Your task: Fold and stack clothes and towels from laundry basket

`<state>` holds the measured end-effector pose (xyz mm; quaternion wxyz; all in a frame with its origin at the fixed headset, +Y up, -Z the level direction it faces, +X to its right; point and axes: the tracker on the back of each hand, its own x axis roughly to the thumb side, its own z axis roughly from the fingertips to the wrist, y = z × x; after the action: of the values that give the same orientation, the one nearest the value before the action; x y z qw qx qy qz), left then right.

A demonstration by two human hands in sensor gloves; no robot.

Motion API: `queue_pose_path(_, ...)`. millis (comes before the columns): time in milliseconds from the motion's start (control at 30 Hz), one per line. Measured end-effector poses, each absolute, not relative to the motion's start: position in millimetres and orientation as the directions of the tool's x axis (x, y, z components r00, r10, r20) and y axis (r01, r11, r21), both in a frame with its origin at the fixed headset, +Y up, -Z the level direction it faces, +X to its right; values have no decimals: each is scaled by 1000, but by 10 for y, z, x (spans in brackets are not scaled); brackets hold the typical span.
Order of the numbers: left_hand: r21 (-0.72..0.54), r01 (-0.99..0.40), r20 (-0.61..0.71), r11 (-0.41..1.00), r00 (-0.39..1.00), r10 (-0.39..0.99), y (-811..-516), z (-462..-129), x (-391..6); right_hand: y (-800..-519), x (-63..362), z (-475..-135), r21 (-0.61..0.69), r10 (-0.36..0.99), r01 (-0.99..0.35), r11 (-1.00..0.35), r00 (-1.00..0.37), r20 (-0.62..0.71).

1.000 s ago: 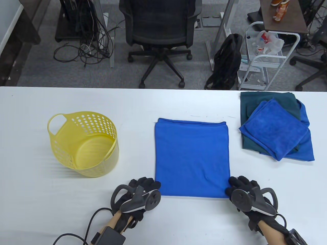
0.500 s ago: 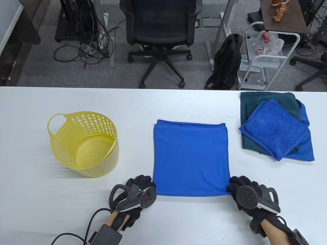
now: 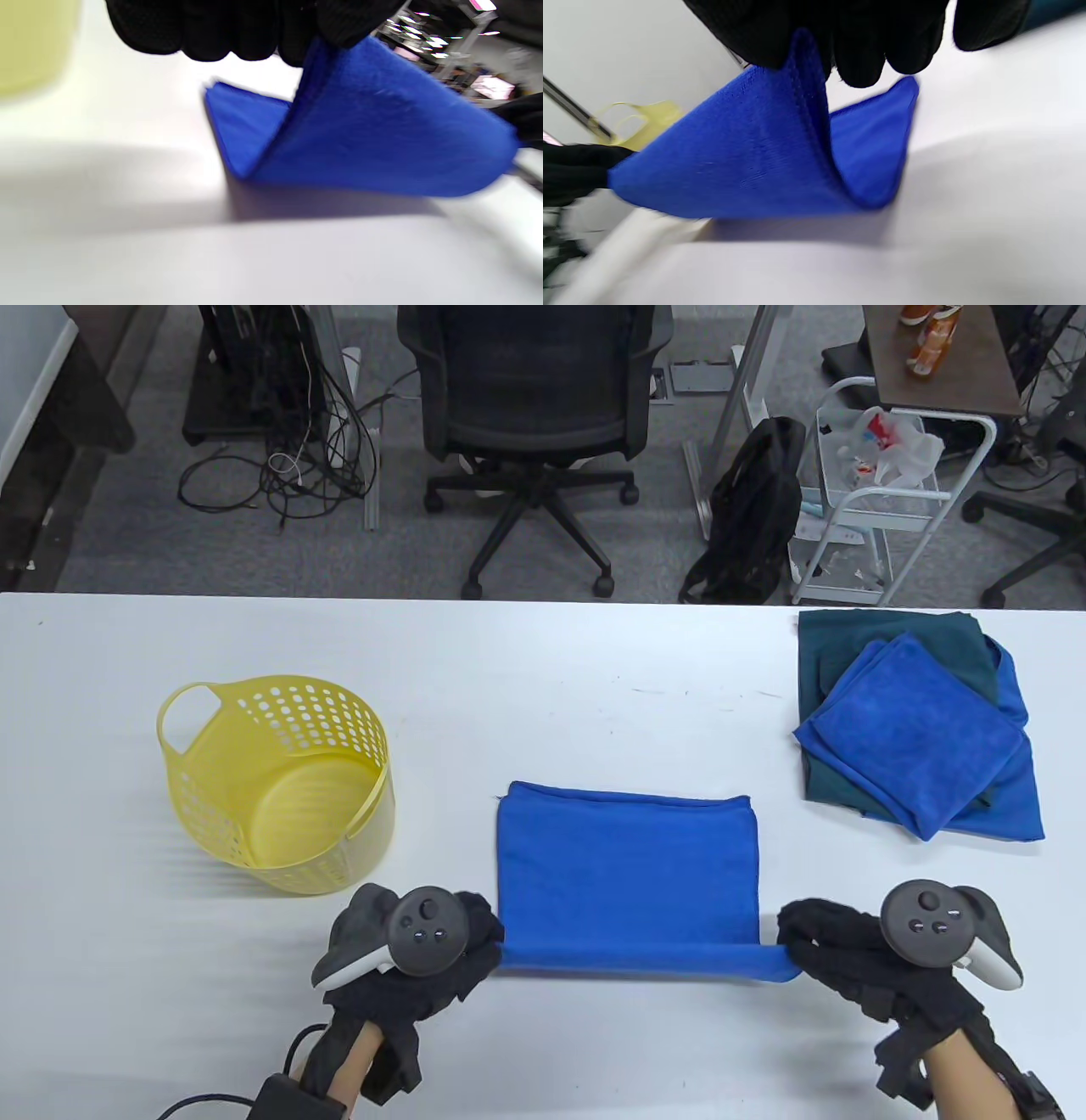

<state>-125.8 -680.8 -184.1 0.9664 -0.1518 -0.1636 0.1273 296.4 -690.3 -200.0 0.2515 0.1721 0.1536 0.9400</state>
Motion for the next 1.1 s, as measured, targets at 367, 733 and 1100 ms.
queue_pose_path(367,-333,234,-73,913,959,-273,-7535,-3366,-527,-7405,2350,-3340,201,-34,34,-979,-999,2)
queue_pose_path(733,-295,119,-151,948,974,-169,-7775,-3456,-698,-7670,2412,-3426,217,-86,67,-974,-993,-79)
queue_pose_path(1100,-31,58,201,998,978,-50,-7178,-2311,-844,-7540,2424,-2892,562,82,-239,-792,-953,-290)
